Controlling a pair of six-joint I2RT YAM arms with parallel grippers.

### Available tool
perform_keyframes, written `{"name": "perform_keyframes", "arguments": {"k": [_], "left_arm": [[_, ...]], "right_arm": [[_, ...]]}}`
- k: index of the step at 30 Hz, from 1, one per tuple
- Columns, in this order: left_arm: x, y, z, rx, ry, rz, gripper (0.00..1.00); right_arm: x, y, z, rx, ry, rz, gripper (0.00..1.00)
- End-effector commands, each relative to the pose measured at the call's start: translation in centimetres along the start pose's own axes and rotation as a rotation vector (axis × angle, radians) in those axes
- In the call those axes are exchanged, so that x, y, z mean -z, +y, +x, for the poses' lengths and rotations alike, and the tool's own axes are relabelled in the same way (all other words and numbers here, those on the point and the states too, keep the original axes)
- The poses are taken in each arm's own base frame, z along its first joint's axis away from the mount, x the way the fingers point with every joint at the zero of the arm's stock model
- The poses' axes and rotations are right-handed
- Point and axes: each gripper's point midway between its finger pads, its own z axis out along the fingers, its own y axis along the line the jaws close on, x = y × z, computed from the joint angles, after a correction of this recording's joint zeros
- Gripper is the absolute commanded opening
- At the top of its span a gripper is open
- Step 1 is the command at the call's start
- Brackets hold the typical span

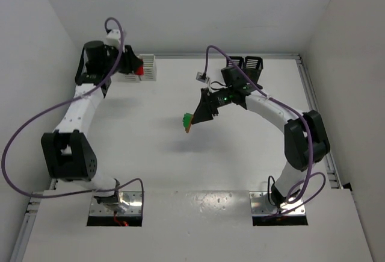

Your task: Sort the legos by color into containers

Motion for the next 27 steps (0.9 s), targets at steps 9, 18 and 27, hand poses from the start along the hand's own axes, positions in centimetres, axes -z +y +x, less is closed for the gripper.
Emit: {"name": "perform_keyframes", "arguments": {"k": [9,18,27], "left_arm": [[-8.0,16.5,-3.3,0.075,-0.133,-0.389,0.02],[-9.9,19.6,-4.6,0.13,-0.192,-0.388,0.02],[-11.6,20.6,-3.2,0.12,-0.164,-0.404,0.09]], "right_arm": [[1.8,-0.3,-1.0,0.077,-0.043,0.067,0.0],[1.8,-1.0,-0.8,0.055,-0.045,0.064,0.0],[2.0,-1.4,-0.7,0.044,-0.048,0.07,0.0]]}}
